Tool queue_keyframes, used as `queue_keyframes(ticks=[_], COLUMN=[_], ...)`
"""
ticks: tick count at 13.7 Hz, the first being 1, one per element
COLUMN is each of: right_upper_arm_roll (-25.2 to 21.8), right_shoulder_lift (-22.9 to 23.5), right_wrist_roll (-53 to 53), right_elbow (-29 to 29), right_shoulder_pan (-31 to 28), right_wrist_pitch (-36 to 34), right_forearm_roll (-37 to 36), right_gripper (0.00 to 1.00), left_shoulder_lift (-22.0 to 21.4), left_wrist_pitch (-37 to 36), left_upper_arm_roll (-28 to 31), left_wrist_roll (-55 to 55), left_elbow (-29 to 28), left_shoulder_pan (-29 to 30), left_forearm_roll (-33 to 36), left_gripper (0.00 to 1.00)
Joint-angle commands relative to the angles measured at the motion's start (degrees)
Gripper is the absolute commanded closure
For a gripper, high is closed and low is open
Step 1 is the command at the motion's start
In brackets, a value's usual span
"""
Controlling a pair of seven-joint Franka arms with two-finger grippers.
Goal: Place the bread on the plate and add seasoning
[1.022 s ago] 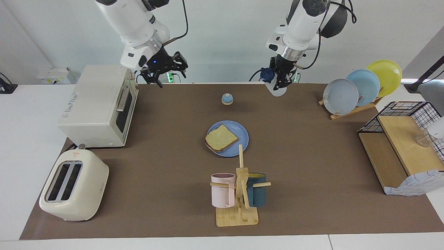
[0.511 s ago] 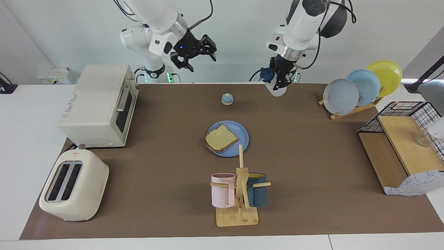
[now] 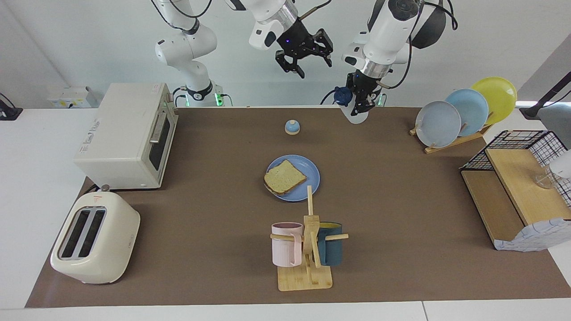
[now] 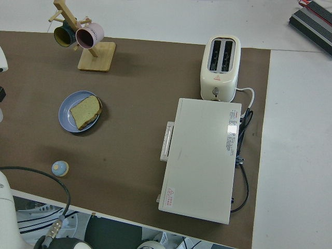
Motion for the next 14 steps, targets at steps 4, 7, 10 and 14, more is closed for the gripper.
queue_keyframes(ticks=[4,7,10,14], right_upper_arm_roll=[-0.2,-0.2,-0.2,-0.2], right_shoulder_lift=[2.9,3.0,3.0,3.8], right_wrist_roll=[2.4,2.5,2.4,2.4], right_elbow=[0.5,0.4,0.2,0.3], right_shoulder_pan=[3.0,3.1,3.0,3.1], right_wrist_pitch=[4.7,5.5,6.9,7.8], right_forearm_roll=[-1.4,-1.8,-1.9,-3.8], right_gripper=[0.5,0.52,0.61,0.61], left_shoulder_lift=[-1.8,-1.8,-1.8,-1.8], left_wrist_pitch=[1.5,1.5,1.5,1.4], left_upper_arm_roll=[0.2,0.2,0.2,0.2], left_wrist_roll=[0.1,0.0,0.0,0.0], left_elbow=[-1.8,-1.8,-1.8,-1.8], left_shoulder_pan=[-0.6,-0.6,-0.6,-0.6], left_forearm_roll=[-1.0,-1.0,-1.0,-1.0], left_gripper=[1.0,1.0,1.0,1.0])
